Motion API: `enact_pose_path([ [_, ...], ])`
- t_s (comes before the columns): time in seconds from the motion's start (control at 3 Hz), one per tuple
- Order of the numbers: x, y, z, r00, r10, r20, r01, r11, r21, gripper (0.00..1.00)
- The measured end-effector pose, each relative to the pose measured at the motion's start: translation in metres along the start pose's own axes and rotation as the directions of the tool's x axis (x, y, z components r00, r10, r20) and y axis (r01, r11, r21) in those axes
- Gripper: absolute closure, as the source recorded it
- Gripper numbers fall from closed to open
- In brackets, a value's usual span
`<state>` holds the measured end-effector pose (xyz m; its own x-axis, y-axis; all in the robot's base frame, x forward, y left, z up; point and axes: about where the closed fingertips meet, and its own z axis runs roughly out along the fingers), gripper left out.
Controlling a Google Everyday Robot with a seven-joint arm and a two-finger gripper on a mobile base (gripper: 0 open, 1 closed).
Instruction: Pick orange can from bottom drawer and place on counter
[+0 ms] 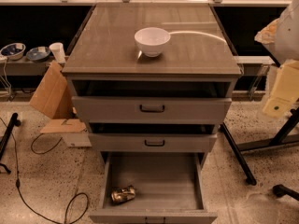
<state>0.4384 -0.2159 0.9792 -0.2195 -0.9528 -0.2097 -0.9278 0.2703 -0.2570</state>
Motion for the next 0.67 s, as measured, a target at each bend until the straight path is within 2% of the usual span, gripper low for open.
enact_pose_path([
  [0.67, -0.0061, 0.0115, 0.0163, 0.999, -0.039, 0.023, 0.038, 0.9992, 0.015, 0.0],
])
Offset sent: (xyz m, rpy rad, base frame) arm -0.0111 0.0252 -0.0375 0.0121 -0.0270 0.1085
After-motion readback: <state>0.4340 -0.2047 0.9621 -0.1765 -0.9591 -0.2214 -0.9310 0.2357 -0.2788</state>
